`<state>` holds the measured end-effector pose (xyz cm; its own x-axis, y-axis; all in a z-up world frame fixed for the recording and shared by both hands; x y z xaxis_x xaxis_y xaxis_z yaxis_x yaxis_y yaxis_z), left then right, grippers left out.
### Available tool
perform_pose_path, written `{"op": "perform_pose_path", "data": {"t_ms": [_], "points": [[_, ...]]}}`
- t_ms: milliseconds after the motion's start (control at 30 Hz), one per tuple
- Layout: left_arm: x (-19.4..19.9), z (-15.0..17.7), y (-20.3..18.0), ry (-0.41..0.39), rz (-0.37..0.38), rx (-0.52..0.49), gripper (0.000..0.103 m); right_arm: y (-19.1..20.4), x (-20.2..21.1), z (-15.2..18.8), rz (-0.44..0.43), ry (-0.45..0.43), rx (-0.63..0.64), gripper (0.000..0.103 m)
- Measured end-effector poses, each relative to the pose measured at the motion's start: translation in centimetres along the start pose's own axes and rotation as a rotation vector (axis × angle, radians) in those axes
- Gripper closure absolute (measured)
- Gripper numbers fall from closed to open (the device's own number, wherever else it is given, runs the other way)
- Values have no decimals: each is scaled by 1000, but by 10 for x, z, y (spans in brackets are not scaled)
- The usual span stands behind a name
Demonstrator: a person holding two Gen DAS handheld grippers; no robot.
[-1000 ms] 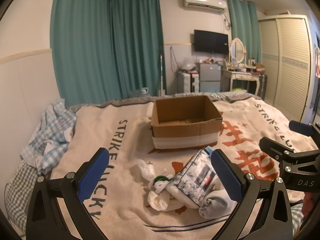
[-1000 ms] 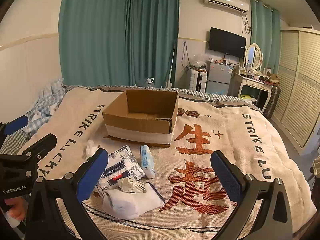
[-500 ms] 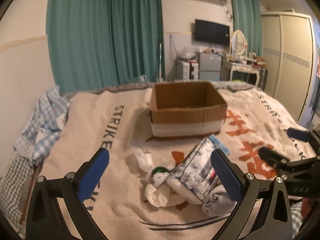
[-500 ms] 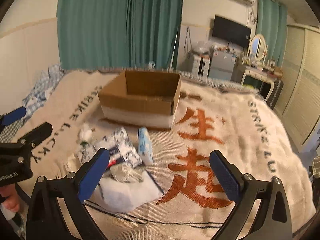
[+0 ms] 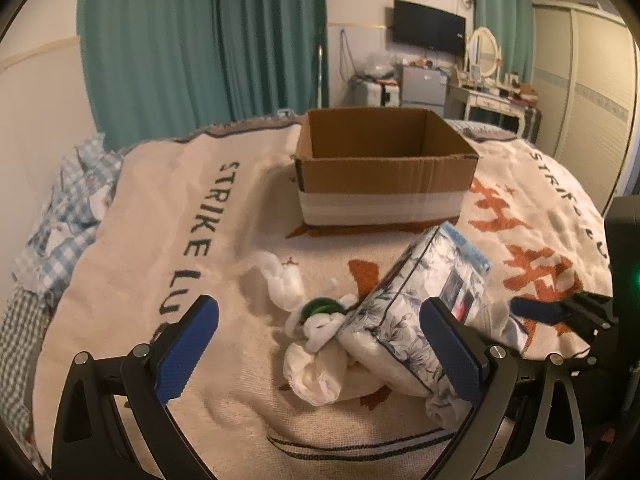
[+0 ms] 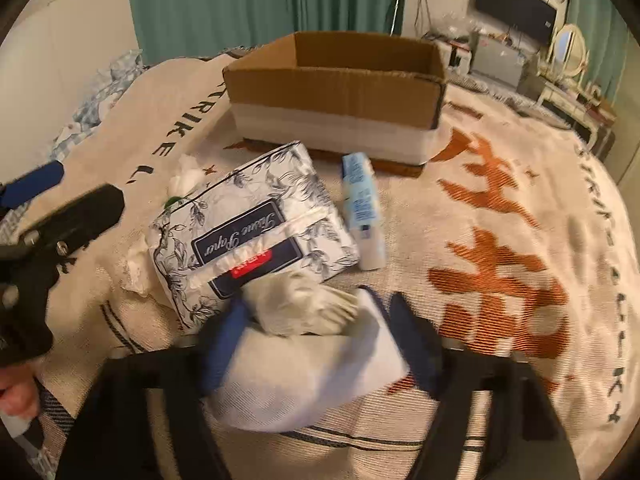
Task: Organize soft objects
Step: 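Reach the left tool to the floral tissue pack while the right tool reaches a white sock, then close the left tool on the floral pack while the right tool grips the white sock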
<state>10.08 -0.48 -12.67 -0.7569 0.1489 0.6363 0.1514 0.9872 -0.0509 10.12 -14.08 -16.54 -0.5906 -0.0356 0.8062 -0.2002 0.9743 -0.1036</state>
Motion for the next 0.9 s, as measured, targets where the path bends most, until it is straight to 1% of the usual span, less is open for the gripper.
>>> {"op": "perform_pose_path", "data": {"t_ms": [33,133,300,333,400,433,467,533,600,700,767,800,900], "points": [[-1,1,-1,5,2,-6,1,-1,-1,0,-12,7,-8,64],[-5,2,-6,22,12,-19,1,-7,9,-2,-17,-16,-31,70],[-18,9,-34,84,55,-97,1,-32,42,-24,15,-109,-93,70],[-24,10,-42,110,57,-117,1,-37,45,-26,16,-118,-104,70],[-32,8,-50,130,64,-130,2,-46,50,-31,13,-130,-135,70],[-35,6,-51,132,71,-128,5,-49,50,-31,15,-130,-146,70],[-38,3,-52,136,80,-125,6,-52,48,-30,17,-125,-152,70],[-47,-3,-54,150,101,-113,6,-55,45,-27,20,-112,-159,70],[-53,-5,-58,160,139,-109,6,-58,38,-24,18,-96,-162,70],[-65,5,-69,211,193,-141,6,-62,30,-21,20,-78,-167,70],[-73,13,-73,236,168,-179,6,-65,26,-21,25,-66,-174,70],[-80,18,-74,263,159,-195,6,-66,24,-21,23,-63,-178,70],[-91,22,-75,282,139,-213,5,-68,21,-20,20,-57,-186,70]]}}
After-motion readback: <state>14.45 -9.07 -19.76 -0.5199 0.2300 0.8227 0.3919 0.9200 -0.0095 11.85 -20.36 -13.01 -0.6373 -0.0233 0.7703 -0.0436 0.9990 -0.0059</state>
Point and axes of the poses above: each gripper's, at about its wrist camera, not at the fingertips, and x roughly against the way its jaws point, y to its left, z to its underside, the point moved 6 cm from there along -x, roughly the way its jaws point, and after that the axes turned 7 degrees about z, right-handed, at the moved point
